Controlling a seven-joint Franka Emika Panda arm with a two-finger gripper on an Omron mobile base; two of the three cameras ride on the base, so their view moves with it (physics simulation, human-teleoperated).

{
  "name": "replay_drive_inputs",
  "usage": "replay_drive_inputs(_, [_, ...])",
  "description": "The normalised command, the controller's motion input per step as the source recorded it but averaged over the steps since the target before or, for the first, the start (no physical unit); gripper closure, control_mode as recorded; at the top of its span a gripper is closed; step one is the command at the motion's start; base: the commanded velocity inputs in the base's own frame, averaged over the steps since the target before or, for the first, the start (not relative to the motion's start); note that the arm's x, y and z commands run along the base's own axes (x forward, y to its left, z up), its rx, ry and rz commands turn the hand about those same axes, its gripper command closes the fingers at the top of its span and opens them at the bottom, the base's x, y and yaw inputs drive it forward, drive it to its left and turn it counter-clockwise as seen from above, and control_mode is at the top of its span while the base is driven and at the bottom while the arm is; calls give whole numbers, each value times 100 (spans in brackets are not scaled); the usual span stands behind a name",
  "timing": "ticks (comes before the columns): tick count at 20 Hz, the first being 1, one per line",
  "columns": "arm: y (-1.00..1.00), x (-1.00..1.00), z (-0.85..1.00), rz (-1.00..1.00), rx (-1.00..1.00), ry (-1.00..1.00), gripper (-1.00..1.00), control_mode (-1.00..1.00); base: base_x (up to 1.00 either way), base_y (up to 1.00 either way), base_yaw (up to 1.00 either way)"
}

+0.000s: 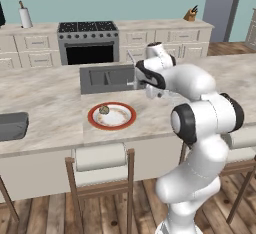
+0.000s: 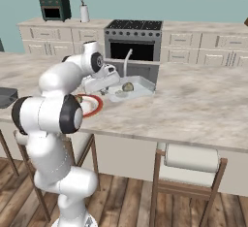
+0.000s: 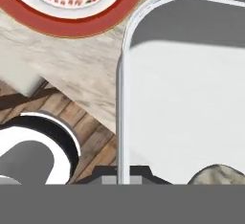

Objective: Place two dumplings into each of the tupperware containers and then place the containers in the fridge.

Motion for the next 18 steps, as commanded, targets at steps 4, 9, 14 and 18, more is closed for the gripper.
replay_drive_inputs(4, [4, -95, 36, 28, 5, -28, 100, -100, 0, 0, 0])
replay_drive_inputs(9, [21, -50, 47, 34, 1, 4, 100, -100, 0, 0, 0])
replay_drive_inputs(14, [27, -20, 37, 50, -1, 8, 100, -100, 0, 0, 0])
replay_drive_inputs(18, [2, -41, 30, 24, -11, 2, 100, -100, 0, 0, 0])
